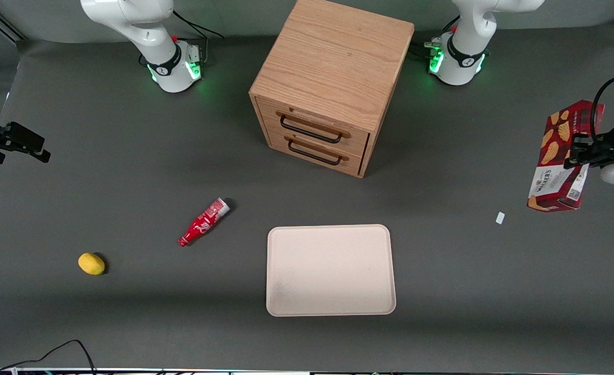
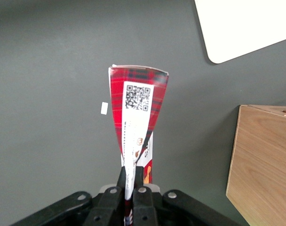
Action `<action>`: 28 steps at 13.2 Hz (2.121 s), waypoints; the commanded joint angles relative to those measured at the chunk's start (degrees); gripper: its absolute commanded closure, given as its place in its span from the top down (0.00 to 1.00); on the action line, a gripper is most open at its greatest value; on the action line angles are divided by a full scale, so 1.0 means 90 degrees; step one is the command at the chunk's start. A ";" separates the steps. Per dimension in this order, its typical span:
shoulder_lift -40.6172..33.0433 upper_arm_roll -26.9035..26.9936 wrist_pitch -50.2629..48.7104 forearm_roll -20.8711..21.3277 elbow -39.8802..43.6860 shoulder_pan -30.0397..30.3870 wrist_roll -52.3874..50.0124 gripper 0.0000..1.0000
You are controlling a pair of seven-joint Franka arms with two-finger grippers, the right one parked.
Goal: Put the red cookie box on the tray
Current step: 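Carry the held box over the cream tray with the left gripper, then lower the box onto the tray and open the left gripper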
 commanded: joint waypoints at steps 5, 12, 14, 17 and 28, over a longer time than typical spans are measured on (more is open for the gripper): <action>0.1394 -0.1478 0.0006 0.0008 0.1681 -0.0209 -0.2884 0.00; 0.3378 -0.1901 0.2375 0.0612 0.2428 -0.1320 -0.5290 0.00; 0.3876 -0.1891 0.3118 0.0924 0.2438 -0.1449 -0.5419 0.00; 0.4628 -0.1872 0.3891 0.1169 0.2623 -0.1449 -0.5409 0.00; 0.5392 -0.1833 0.4606 0.1531 0.2770 -0.1449 -0.5361 0.00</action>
